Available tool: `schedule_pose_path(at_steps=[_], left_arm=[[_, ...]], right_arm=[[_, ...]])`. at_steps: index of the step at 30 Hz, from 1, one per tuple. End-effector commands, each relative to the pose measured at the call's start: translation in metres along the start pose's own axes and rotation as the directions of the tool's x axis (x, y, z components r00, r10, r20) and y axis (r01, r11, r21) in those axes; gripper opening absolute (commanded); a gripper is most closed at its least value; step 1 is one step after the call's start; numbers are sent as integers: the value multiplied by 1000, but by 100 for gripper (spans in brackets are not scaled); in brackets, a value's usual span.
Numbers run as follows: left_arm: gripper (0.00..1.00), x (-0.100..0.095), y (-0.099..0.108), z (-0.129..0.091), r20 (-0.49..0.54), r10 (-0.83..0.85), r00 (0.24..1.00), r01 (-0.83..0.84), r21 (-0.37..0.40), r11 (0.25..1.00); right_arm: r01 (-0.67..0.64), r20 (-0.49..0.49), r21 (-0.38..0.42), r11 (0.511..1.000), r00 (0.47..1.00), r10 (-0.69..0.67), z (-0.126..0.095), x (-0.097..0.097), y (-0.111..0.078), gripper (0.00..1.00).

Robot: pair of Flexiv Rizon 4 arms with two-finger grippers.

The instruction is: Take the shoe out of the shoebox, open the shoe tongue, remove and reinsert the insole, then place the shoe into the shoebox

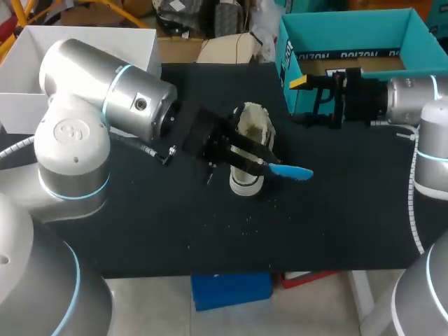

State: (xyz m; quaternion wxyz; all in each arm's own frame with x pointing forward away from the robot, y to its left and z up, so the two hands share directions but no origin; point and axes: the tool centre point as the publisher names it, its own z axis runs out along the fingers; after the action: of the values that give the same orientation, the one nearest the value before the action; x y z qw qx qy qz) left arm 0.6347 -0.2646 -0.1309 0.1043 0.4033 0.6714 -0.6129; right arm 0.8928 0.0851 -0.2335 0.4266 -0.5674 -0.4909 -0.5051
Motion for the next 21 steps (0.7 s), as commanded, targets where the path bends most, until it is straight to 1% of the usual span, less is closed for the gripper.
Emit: schedule_pose_path(at_steps=[1,3,20,21], left_arm=[[0,5,35,-3,-16,65,998,-63,80,995],[0,6,46,-9,-17,55,998,-53,105,993],[0,6,46,-9,-17,55,998,-53,105,993],[0,7,45,-7,-1,139,990,-139,54,989]], right_arm=[[0,1,-2,1000,1000,0,2,-1,0,100],[0,1,-2,1000,1000,0,2,-1,0,100],[0,1,-2,1000,1000,0,2,-1,0,100],[0,1,-2,1000,1000,0,2,-1,0,100]])
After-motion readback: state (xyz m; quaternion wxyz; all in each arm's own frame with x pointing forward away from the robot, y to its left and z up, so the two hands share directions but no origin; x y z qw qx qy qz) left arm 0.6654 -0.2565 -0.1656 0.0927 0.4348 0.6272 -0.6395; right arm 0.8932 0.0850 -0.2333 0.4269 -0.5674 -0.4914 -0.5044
